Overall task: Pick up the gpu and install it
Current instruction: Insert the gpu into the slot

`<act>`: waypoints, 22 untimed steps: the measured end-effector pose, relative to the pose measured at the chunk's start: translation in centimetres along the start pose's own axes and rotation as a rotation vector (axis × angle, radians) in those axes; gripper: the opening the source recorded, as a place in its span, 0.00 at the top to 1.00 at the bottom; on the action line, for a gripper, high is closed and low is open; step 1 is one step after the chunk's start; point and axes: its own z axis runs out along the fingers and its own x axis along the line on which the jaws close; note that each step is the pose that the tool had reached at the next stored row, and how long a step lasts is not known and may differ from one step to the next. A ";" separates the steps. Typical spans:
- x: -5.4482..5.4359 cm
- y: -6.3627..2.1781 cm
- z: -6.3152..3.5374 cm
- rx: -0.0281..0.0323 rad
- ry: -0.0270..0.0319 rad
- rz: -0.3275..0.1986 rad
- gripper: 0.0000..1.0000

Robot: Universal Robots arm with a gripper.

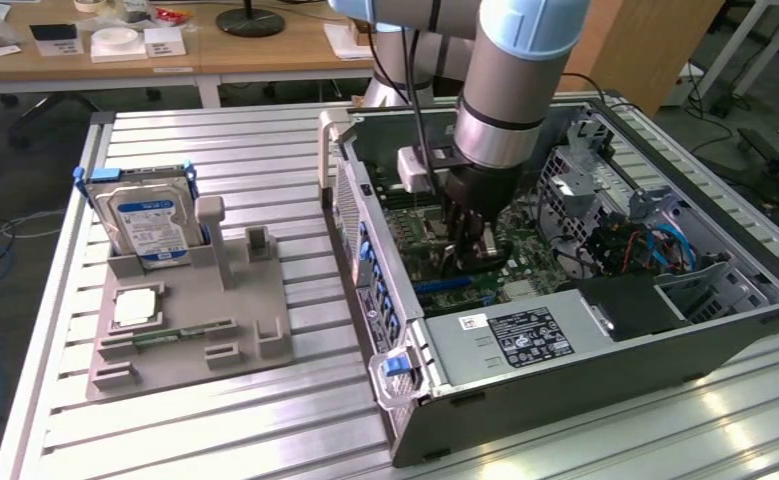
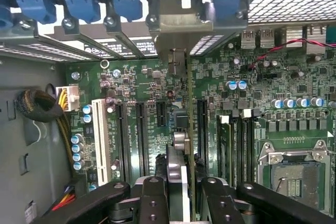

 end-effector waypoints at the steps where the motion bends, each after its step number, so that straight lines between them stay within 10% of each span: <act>1: 0.0 0.01 0.03 0.0001 -0.0001 0.000 0.71; 22: 0.0 0.29 1.26 0.0000 -0.0001 0.000 0.71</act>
